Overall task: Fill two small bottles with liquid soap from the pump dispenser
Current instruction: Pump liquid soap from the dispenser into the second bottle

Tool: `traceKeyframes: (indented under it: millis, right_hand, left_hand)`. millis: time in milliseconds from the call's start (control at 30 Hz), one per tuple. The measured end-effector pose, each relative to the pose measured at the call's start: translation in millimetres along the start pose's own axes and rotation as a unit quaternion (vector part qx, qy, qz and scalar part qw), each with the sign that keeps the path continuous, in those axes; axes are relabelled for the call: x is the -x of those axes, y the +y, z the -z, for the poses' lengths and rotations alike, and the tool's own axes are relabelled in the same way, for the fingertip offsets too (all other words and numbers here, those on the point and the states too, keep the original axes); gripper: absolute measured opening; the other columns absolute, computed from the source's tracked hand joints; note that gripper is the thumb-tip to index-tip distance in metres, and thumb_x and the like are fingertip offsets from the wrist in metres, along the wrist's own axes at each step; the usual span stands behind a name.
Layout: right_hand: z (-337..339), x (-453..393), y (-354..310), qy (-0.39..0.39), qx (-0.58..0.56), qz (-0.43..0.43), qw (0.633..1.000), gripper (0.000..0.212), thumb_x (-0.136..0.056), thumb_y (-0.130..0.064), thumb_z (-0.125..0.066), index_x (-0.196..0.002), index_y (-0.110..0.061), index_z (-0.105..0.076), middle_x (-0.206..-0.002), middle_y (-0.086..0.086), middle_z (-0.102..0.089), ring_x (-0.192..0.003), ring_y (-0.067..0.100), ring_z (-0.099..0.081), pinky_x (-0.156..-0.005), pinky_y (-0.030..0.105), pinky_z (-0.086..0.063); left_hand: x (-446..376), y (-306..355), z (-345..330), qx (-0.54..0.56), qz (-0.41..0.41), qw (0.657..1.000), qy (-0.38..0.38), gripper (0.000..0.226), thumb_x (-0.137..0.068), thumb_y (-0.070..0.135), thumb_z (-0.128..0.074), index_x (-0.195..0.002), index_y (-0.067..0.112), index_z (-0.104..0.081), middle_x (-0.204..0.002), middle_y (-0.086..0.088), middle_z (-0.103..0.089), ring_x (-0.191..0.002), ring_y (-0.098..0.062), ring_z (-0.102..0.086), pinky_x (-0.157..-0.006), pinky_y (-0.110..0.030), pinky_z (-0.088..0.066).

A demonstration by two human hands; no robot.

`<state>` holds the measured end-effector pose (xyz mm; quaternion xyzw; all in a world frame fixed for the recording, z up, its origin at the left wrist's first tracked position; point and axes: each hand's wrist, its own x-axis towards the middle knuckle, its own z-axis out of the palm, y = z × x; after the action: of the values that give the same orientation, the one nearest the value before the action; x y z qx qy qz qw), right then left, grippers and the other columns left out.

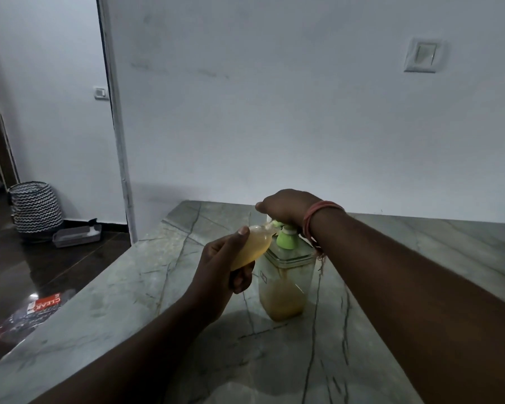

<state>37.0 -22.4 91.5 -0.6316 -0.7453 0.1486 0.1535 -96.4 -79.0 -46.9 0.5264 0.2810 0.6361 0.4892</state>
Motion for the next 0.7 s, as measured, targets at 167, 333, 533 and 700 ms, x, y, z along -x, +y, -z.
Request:
traceKeyframes:
  millis: [167, 333, 533, 700]
  right_hand:
    - [-3, -1, -1, 0.014, -0.007, 0.0, 1.0, 0.031, -0.092, -0.032, -0.046, -0.071, -0.013, -0.057, -0.041, -0.004, -0.056, -0.03, 0.01, -0.048, -0.036, 0.014, -0.03]
    - [1, 3, 0, -0.022, -0.033, -0.013, 0.999, 0.032, -0.094, -0.039, -0.046, -0.081, -0.013, -0.059, -0.035, -0.003, -0.052, -0.025, 0.01, -0.043, -0.03, 0.011, -0.026]
    - [3, 9, -1, -0.027, -0.044, -0.013, 0.999, 0.032, -0.096, -0.039, -0.045, -0.085, -0.013, -0.058, -0.039, 0.0, -0.054, -0.027, 0.011, -0.044, -0.035, 0.012, -0.032]
    - [0, -2, 1, 0.017, -0.02, -0.006, 1.0, 0.033, -0.093, -0.036, -0.041, -0.074, -0.014, -0.058, -0.035, -0.003, -0.055, -0.031, 0.012, -0.049, -0.038, 0.015, -0.03]
  left_hand:
    - [-1, -2, 3, 0.01, -0.003, 1.0, -0.004, 0.061, -0.093, 0.049, -0.068, -0.104, -0.011, -0.067, -0.052, -0.005, -0.049, -0.039, -0.012, -0.039, -0.043, -0.022, -0.033]
    - [-6, -2, 2, 0.009, -0.011, 1.0, -0.012, 0.065, -0.093, 0.05, -0.069, -0.096, -0.014, -0.059, -0.053, -0.009, -0.05, -0.039, -0.012, -0.039, -0.042, -0.022, -0.033]
    - [-2, -2, 1, 0.01, 0.0, 1.0, -0.005, 0.059, -0.089, 0.052, -0.071, -0.099, -0.006, -0.069, -0.055, -0.008, -0.052, -0.04, -0.012, -0.04, -0.042, -0.022, -0.035]
    - [-5, -2, 2, 0.002, -0.01, 1.0, -0.012, 0.045, -0.092, 0.05, -0.069, -0.095, 0.007, -0.076, -0.056, -0.007, -0.052, -0.04, -0.012, -0.04, -0.043, -0.022, -0.034]
